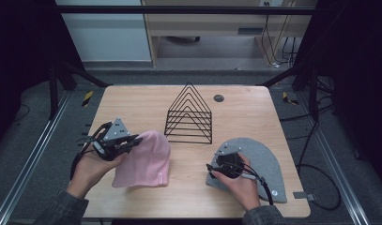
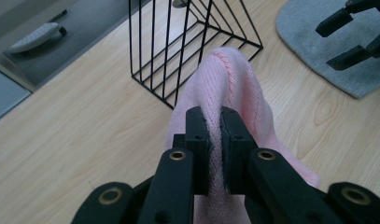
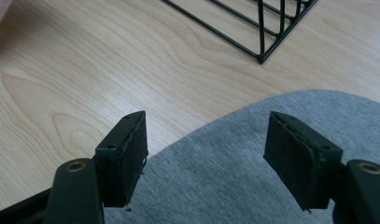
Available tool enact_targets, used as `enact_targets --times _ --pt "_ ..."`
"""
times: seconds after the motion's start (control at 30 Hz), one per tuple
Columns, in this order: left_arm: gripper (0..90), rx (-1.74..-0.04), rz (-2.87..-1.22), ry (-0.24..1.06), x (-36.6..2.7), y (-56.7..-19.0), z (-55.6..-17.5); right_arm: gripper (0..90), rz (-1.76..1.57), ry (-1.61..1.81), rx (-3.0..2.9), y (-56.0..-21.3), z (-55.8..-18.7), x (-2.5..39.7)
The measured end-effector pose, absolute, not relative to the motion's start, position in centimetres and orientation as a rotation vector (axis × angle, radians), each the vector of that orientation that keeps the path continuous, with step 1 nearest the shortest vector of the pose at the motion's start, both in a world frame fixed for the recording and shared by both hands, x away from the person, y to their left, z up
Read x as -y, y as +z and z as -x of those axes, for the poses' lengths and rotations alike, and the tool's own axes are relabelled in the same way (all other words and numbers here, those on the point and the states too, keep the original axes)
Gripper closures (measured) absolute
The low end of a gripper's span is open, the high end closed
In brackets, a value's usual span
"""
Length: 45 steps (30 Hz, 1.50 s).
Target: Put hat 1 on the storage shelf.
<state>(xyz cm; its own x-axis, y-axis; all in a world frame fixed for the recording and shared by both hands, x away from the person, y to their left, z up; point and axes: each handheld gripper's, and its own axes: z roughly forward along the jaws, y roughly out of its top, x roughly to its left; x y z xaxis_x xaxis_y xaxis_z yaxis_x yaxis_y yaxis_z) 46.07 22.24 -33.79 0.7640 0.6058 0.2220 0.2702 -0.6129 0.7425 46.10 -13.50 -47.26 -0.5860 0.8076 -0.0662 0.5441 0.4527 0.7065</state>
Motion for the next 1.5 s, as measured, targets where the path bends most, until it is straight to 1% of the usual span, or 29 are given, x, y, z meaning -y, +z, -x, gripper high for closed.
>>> enact_targets --times 0.17,0.27,0.5,0.87,1.0,1.07,1.4,1.47,1.5 --pt "83.1 -0.592 -2.258 0.638 -21.7 -31.5 -46.1 31.0 -1.098 0.959 -2.277 -46.0 -45.8 13.1" --pt "83.1 -0.567 -2.265 0.66 -21.5 -30.1 -46.1 32.4 -1.042 0.998 -2.264 -44.4 -45.7 12.4" --pt "83.0 -0.539 -2.261 0.718 -21.4 -27.5 -46.4 34.5 -0.962 1.051 -2.284 -42.2 -45.4 11.1" --pt "82.8 -0.53 -2.193 0.758 -21.5 -23.2 -46.7 40.0 -0.809 1.153 -2.368 -39.3 -45.9 6.3" --pt "82.8 -0.521 -2.168 0.742 -21.3 -22.6 -46.5 40.2 -0.788 1.22 -2.387 -38.7 -46.3 4.7" --pt "82.8 -0.507 -2.169 0.744 -21.1 -22.3 -46.3 38.6 -0.775 1.24 -2.416 -38.6 -46.5 3.7" --pt "82.7 -0.473 -2.146 0.725 -20.4 -21.9 -45.6 36.1 -0.764 1.274 -2.47 -38.9 -46.9 2.2" --pt "82.7 -0.467 -2.135 0.721 -20.3 -21.9 -45.6 36.9 -0.766 1.278 -2.475 -39.0 -47.0 2.2" --pt "82.7 -0.462 -2.134 0.722 -20.2 -21.8 -45.6 39.4 -0.766 1.281 -2.477 -39.0 -47.1 2.1"
